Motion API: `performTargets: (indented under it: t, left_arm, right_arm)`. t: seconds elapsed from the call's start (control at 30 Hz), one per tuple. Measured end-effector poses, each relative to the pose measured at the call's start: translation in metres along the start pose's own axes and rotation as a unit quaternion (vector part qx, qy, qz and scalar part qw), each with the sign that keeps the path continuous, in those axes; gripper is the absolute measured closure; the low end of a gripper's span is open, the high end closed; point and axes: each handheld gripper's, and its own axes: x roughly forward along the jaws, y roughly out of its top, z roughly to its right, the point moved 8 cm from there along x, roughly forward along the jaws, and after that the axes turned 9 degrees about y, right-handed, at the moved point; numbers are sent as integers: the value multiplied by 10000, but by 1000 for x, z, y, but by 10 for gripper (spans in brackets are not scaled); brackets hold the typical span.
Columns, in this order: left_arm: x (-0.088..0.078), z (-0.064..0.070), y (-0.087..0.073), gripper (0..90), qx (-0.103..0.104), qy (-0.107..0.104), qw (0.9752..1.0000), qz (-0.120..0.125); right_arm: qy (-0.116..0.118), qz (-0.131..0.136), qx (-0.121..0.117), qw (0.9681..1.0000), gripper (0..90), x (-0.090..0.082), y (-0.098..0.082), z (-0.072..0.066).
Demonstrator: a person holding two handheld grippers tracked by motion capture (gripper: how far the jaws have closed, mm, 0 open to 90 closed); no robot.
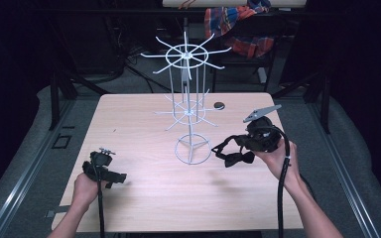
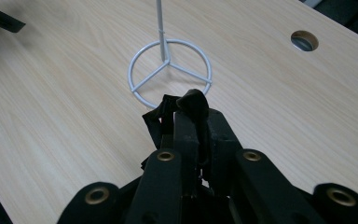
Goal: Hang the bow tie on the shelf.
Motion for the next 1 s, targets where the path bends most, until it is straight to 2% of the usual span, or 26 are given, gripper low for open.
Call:
performTargets:
  t: [0.3, 0.63, 1.0]
  left_arm:
    - [0, 0, 0, 7, -6, -11, 10000, -9]
    - [-1, 0, -1, 8, 1, -18, 10000, -16]
    - [-1, 0, -1, 9, -3, -15, 10000, -1]
  right_arm:
    - [59, 35, -103, 9999, 848, -1, 9, -7]
    - [188, 152, -305, 9992, 848, -5, 22, -21]
    - [243, 318, -431, 9983, 848, -10, 37, -27]
